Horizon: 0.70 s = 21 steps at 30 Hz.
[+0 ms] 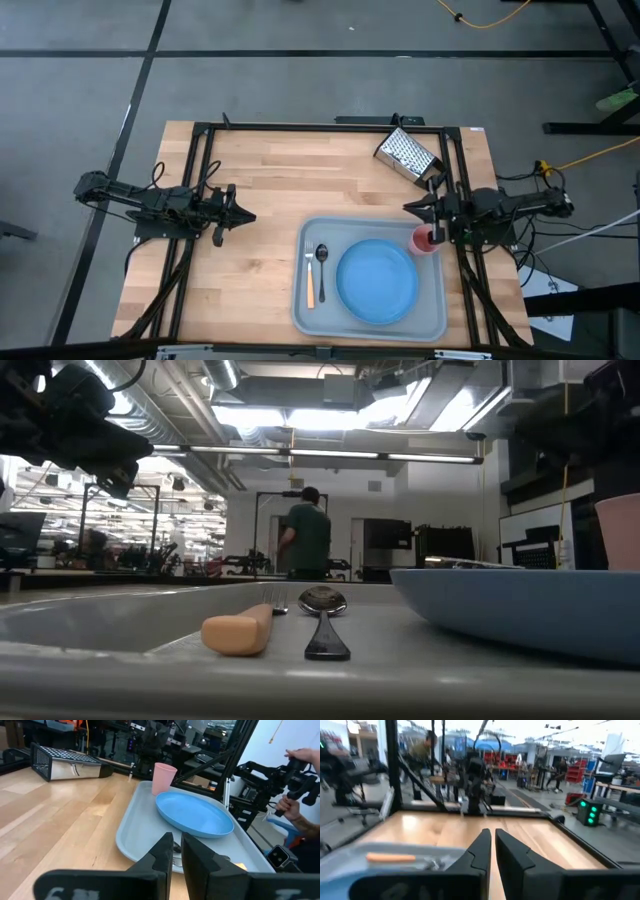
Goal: Pick and place plate/cup/fork/spoon on tray
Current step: Return to Home Position
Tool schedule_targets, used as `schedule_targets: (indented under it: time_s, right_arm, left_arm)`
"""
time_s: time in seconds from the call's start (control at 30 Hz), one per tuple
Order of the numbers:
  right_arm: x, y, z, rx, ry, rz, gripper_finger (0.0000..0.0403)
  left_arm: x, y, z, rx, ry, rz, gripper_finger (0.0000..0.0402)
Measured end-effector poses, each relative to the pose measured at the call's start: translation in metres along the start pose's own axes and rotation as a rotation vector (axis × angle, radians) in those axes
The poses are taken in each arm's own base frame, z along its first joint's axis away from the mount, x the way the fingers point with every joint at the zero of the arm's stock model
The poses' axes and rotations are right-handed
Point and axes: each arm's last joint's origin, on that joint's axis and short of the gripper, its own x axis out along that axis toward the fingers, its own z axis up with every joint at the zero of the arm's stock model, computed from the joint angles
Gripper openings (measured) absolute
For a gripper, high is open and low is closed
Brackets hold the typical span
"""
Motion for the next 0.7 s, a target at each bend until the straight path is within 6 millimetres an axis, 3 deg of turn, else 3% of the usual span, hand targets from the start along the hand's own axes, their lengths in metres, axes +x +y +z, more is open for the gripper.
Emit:
schedule_targets:
  time_s: [0.7]
  right_arm:
    - [0.0006,-0.0012,-0.0051,-0.014,0.052,-0.002,0.0032]
  left_arm:
    - [0.0000,0.0000,0.0000,0.000,0.000,0.000,0.0031]
